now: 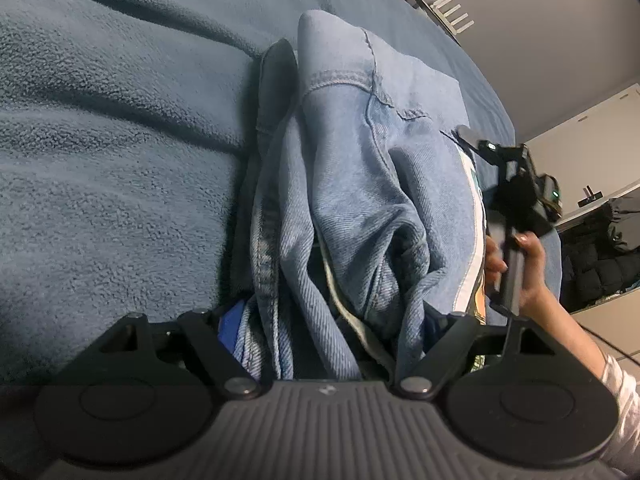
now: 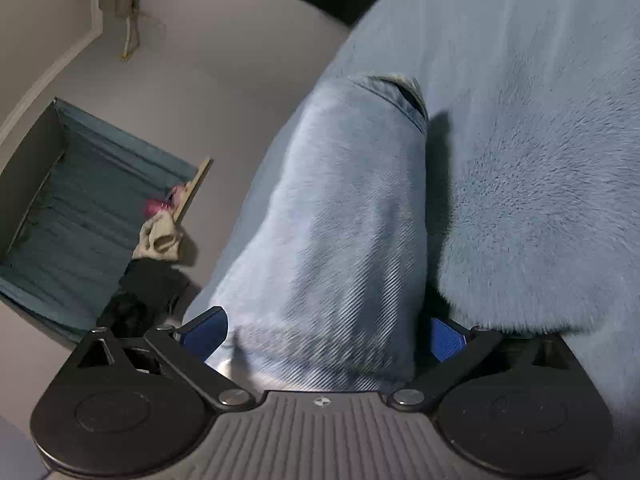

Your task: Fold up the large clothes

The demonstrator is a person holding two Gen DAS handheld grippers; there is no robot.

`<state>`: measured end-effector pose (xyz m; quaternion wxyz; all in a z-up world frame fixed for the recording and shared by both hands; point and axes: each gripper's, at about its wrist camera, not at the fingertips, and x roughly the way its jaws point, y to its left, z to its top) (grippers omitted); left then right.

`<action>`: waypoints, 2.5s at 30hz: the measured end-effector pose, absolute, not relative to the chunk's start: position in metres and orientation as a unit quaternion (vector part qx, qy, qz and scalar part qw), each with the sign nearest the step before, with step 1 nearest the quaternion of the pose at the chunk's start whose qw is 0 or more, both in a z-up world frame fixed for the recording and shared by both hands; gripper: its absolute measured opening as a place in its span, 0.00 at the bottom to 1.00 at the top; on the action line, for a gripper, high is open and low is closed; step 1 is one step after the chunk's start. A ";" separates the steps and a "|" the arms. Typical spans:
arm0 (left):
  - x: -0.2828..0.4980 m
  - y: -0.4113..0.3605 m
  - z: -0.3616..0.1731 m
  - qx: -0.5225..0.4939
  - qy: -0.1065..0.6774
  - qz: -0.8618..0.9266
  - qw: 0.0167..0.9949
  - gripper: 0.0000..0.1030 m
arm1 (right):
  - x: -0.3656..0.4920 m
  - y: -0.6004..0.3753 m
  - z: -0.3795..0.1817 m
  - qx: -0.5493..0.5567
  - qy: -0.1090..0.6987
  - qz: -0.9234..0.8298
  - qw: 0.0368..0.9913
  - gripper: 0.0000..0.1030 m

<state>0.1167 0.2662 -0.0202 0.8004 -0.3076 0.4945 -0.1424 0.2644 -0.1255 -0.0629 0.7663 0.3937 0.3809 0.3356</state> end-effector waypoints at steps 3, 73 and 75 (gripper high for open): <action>0.117 0.267 -0.021 -0.310 0.497 -0.144 0.798 0.79 | 0.288 -0.118 -0.074 0.392 0.389 0.369 0.747 1.00; 0.235 0.091 -0.067 -0.315 0.435 -0.261 0.802 0.81 | 0.234 -0.202 0.046 0.044 0.270 0.147 0.951 0.53; 0.237 0.090 -0.065 -0.319 0.437 -0.260 0.800 0.83 | 0.243 -0.210 0.058 0.057 0.230 0.141 0.961 0.53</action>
